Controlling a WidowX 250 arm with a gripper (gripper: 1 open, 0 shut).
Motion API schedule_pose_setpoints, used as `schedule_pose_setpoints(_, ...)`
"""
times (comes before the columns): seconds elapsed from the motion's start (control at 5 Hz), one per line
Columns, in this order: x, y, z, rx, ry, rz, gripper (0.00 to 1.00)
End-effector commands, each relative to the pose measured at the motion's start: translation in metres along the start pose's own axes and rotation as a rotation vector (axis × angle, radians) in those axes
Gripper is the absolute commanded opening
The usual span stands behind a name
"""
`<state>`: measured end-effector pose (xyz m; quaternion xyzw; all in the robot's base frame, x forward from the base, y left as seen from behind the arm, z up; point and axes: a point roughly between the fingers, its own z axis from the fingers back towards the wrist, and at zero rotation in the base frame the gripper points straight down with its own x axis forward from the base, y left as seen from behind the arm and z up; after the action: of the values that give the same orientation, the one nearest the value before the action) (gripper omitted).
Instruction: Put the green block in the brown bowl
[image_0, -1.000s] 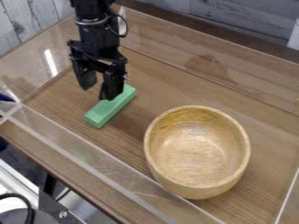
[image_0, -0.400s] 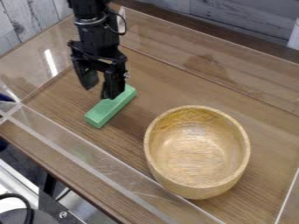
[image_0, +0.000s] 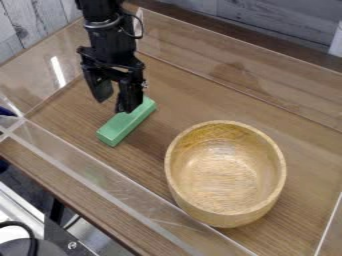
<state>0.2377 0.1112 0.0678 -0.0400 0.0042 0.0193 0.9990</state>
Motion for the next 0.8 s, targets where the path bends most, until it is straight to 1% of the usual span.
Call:
schedule_pose_setpoints(0.0, 0.006, 0.004, 0.012, 0.014, -0.05, 0.006, 1.0)
schedule_pose_setpoints(0.4, 0.007, 0.003, 0.013, 0.01, -0.061, 0.006, 1.0)
schedule_pose_setpoints(0.6, 0.01, 0.006, 0.003, 0.023, -0.045, 0.008, 1.0)
